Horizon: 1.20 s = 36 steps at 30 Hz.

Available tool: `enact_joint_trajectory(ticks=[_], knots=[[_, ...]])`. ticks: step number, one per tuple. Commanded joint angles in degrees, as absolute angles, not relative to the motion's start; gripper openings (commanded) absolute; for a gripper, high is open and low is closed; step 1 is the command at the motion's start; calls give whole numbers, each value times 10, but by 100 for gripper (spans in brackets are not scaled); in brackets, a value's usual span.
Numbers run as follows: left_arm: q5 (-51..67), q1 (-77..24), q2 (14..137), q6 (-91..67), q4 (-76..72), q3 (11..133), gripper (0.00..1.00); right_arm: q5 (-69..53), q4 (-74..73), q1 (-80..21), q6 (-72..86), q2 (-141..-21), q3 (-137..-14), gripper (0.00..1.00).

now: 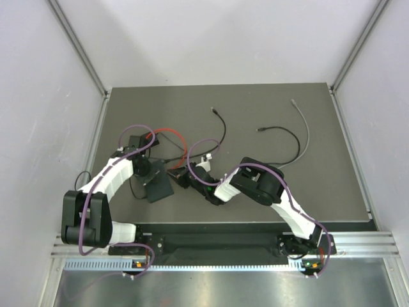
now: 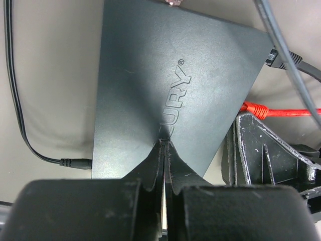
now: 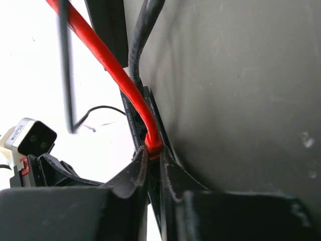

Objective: Pull the plug from the switch port

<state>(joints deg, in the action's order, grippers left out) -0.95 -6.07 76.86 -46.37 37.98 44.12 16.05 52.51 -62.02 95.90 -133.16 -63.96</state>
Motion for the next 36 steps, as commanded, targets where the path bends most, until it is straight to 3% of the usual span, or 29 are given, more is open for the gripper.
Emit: enact_joint_trajectory(ticks=[1,6,13,16,21,28,30,32,36], knots=[[-18,-57,758,-465,391,428,0,171,432,-632,959,-1364,-662,3],[-22,-51,758,-478,399,420,0,179,434,-631,967,-1373,-657,0],[-28,-18,751,-494,403,401,0,161,642,-617,982,-1419,-635,0],[-36,-18,748,-497,402,399,0,157,622,-614,972,-1411,-633,0],[-46,-17,749,-499,403,395,0,205,380,-622,997,-1340,-616,0],[-40,-13,752,-508,389,375,0,255,107,-627,962,-1307,-706,0],[-44,-12,755,-508,388,374,0,259,137,-627,954,-1305,-695,0],[-48,-10,754,-505,391,375,0,225,275,-619,926,-1313,-652,0],[-54,-4,743,-504,394,369,0,191,414,-599,959,-1318,-576,0]])
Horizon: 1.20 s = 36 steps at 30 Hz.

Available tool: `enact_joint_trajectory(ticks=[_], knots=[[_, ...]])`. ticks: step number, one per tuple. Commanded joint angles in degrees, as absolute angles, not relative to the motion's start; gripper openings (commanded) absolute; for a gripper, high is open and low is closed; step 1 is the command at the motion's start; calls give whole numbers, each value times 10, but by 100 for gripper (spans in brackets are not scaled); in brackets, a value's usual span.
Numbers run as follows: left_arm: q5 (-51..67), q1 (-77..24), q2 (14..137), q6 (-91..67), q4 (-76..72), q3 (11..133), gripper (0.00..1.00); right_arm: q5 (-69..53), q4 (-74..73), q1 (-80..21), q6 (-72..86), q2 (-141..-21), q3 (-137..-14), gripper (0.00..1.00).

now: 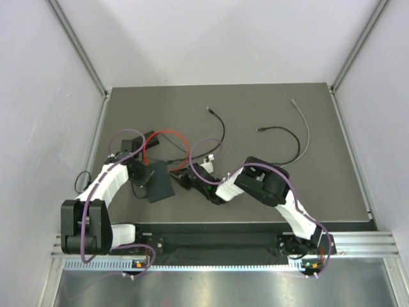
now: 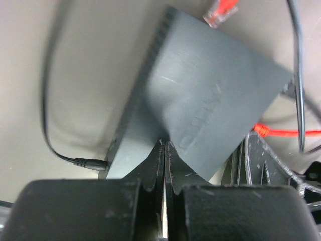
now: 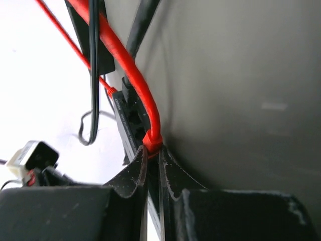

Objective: Pull the plug from the switch port

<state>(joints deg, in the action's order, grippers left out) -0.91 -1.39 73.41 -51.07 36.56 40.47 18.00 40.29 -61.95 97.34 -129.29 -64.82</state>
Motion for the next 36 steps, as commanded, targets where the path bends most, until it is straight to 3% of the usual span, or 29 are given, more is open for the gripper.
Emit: enact_joint_trajectory(ticks=[1,7,12,15,18,20,24,31,36], knots=[[-54,-4,740,-506,393,367,0,191,428,-597,958,-1311,-569,0],[-45,-4,739,-504,391,363,0,164,520,-576,979,-1315,-545,0],[-54,-4,712,-470,392,384,0,188,341,-578,883,-1276,-596,0],[-69,-4,706,-470,405,396,0,267,221,-592,823,-1249,-634,0],[-54,-4,708,-478,393,388,0,236,299,-585,912,-1260,-583,0],[-45,-4,712,-487,388,381,0,211,444,-584,960,-1280,-560,0],[-37,-4,709,-486,383,379,0,173,561,-580,1029,-1331,-573,0],[50,-4,667,-415,349,418,0,163,457,-582,880,-1299,-594,0],[90,-31,718,-395,327,487,0,157,425,-586,805,-1292,-613,0]])
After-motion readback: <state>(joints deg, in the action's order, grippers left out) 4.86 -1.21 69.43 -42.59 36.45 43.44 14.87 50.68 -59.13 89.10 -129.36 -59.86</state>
